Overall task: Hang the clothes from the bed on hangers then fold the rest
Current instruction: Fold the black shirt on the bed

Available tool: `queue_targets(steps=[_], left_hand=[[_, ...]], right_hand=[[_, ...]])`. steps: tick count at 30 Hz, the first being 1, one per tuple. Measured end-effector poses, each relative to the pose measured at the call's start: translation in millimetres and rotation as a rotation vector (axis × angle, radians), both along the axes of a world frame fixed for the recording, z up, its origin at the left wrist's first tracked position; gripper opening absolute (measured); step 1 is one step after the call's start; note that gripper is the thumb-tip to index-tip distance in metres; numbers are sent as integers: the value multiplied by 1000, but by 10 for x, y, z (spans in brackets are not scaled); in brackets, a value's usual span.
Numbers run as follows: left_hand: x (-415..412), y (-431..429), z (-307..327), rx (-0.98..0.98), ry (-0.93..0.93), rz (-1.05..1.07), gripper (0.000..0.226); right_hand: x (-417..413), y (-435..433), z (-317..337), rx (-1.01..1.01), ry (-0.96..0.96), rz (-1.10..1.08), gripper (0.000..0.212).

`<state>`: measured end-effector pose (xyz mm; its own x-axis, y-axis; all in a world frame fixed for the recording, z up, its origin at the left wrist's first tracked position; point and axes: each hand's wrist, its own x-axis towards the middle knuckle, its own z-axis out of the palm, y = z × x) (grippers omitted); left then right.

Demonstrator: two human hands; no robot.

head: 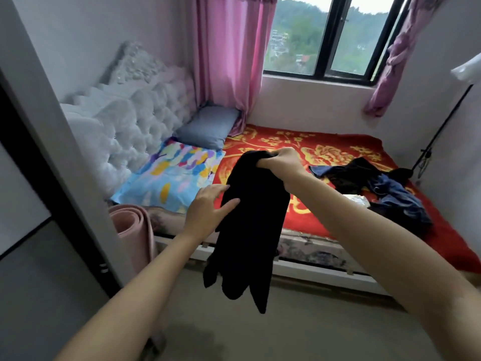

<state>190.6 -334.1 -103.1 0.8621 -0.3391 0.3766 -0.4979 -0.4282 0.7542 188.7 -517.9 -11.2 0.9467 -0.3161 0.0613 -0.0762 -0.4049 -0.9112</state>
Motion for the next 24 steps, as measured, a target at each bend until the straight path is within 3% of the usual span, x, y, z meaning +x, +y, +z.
queue_targets(steps=[4,9,12,16,21,24], left_hand=[[376,-155,-138,3,97,-48,59],[982,-373,-163,-18,74,-41,18],[1386,-485,-118,-4,46,-114,29],[1953,-729,64,14,26,-193,34],[2491,-1095,264,-141,54,-249,39],[2752,-1318,313,-226,109,-231,40]], right_hand=[[444,69,-36,47,26,-5,16],[929,-187,-159,107,71,-83,10],[1189,-434,-217,162,108,-135,20],[1537,-744,-194,266,102,-151,12],[1775,-1190,-298,593,-54,-122,58],[1781,-1444,-605,502,-12,-85,60]])
